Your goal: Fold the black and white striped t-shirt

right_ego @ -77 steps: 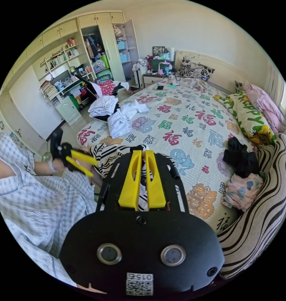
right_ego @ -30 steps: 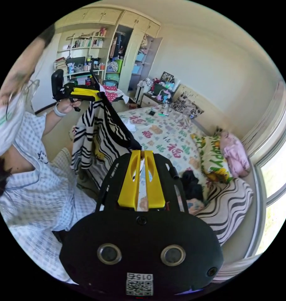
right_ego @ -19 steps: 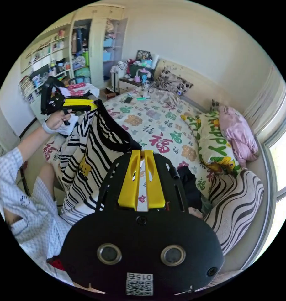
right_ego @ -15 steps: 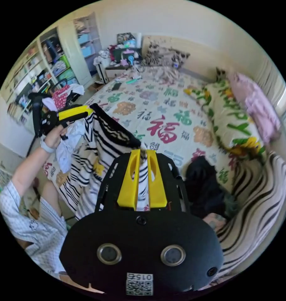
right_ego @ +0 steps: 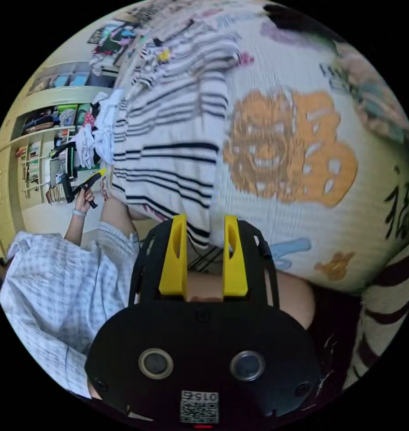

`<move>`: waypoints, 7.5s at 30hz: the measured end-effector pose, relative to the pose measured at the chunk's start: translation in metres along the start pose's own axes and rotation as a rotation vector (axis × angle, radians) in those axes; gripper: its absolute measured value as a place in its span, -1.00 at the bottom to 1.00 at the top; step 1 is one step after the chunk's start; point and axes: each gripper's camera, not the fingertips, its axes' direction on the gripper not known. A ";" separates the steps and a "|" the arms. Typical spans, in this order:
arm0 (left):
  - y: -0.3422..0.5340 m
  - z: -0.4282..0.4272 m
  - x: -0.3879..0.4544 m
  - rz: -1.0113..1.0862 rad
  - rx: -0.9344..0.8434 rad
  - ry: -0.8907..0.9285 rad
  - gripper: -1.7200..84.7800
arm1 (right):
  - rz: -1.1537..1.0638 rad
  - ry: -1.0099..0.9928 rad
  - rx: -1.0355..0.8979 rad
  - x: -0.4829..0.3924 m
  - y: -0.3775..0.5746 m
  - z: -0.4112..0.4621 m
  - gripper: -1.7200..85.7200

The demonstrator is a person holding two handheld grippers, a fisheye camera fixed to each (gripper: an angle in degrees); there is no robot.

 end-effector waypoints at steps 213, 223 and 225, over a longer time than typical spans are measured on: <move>-0.457 0.277 0.470 0.602 0.168 0.396 -0.98 | 0.039 0.036 0.789 0.146 0.079 -0.334 -0.95; -0.442 0.230 0.258 0.347 0.271 0.613 -0.98 | -0.227 0.406 0.750 0.023 0.037 -0.325 -0.95; -0.447 0.226 0.256 0.352 0.308 0.644 -0.98 | -0.222 0.326 0.718 0.026 0.025 -0.324 -0.95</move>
